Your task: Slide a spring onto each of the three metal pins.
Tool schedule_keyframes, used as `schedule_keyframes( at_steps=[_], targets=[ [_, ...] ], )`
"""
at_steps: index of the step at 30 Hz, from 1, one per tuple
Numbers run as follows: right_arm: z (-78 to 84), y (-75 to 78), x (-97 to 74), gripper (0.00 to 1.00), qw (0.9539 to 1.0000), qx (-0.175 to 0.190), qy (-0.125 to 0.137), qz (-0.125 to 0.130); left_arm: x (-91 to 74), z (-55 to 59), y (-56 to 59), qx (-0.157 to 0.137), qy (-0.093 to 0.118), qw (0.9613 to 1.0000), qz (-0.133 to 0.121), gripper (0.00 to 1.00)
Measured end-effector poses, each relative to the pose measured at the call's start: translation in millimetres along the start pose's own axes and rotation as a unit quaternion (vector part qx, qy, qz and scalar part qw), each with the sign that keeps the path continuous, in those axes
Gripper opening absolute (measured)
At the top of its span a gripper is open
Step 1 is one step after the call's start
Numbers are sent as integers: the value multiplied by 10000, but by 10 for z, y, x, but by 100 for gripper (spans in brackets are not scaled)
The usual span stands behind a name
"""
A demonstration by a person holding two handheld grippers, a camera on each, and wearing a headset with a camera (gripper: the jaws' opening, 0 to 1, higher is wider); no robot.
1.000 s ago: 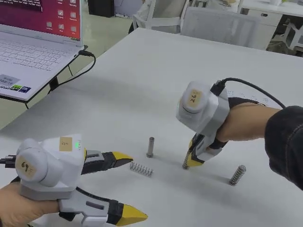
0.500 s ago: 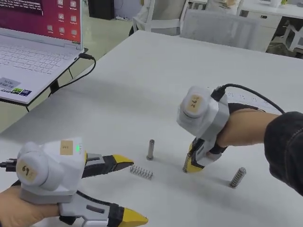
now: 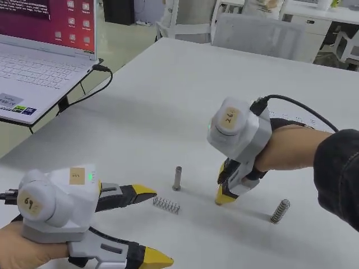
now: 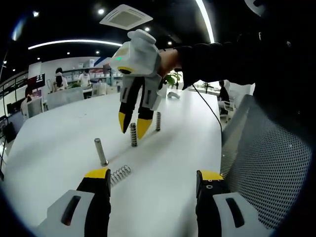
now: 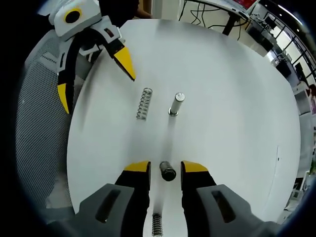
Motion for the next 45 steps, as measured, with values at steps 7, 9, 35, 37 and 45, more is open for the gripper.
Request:
schedule_keyframes(
  at_steps=[7,9,35,37,45],
  targets=[
    [-156,-64,6,22,9999,-112,42,-59,-20,-11,-4,4,32,10000,-28,66],
    [-194,-86,17,22,9998,-151,46,-76,-28,-6,-10,3,29,10000,-44,66],
    [-583,-212,429,13,9992,-314,-125,-209,-116,53,-57,-8,15,9998,-177,65],
    [-594,-205,456,12,9993,-272,-110,-214,-119,54,-62,-13,18,9998,-186,65],
    [-592,-173,564,10,9995,-159,-143,-216,-130,64,-70,-6,-9,9998,-186,64]
  ],
)
Point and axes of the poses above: the centre of the closed fingertips' face, and the gripper's own axes: x roughly forward along the fingers, y roughly to its right, z roughly out of its underside, the point moved 7 cm from there along -x, roughly backward along the fingers, and after that the axes turned 15 degrees about -z, right-handed, at the moved point
